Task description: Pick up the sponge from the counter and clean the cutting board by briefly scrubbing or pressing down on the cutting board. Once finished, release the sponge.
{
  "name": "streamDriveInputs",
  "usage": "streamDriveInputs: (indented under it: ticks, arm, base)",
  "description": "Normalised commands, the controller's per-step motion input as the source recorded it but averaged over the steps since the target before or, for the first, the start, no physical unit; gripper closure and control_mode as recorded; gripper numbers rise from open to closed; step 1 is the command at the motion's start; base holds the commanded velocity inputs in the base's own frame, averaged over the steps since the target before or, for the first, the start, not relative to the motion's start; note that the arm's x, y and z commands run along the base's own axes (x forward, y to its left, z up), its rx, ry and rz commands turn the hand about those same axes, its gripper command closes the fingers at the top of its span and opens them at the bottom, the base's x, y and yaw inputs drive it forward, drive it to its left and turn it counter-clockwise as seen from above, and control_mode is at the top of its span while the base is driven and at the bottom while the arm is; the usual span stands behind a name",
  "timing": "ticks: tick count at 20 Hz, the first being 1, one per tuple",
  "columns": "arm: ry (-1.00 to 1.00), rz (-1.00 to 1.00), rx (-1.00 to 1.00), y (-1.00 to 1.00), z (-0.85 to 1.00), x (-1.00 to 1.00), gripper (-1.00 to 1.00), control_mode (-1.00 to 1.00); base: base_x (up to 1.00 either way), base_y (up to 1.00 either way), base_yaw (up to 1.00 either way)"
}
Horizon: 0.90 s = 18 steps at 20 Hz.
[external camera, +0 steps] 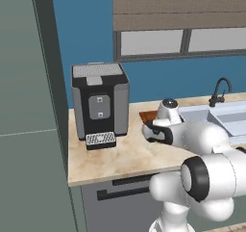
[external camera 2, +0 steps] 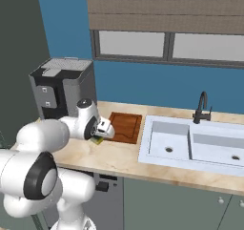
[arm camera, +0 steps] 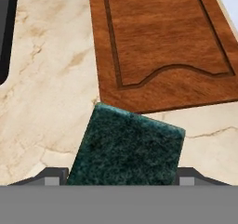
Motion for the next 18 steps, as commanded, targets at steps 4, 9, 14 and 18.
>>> streamDriveInputs:
  ticks: [4,9,14,18]
  arm:
    - [0.00,0.10,0.00,-0.13,0.00,0.35,1.00,-1.00]
    - [0.00,0.12,0.00,-0.22,0.00,0.14,1.00,-1.00]
    - [0.00,0.11,0.00,-0.17,0.00,0.06,1.00,-1.00]
    - [-0.02,0.10,0.00,-0.10,0.00,0.23,1.00,-1.00]
  base:
    - [0.00,0.00,0.00]
    - [0.00,0.00,0.00]
    - [0.00,0.00,0.00]
    - [0.00,0.00,0.00]
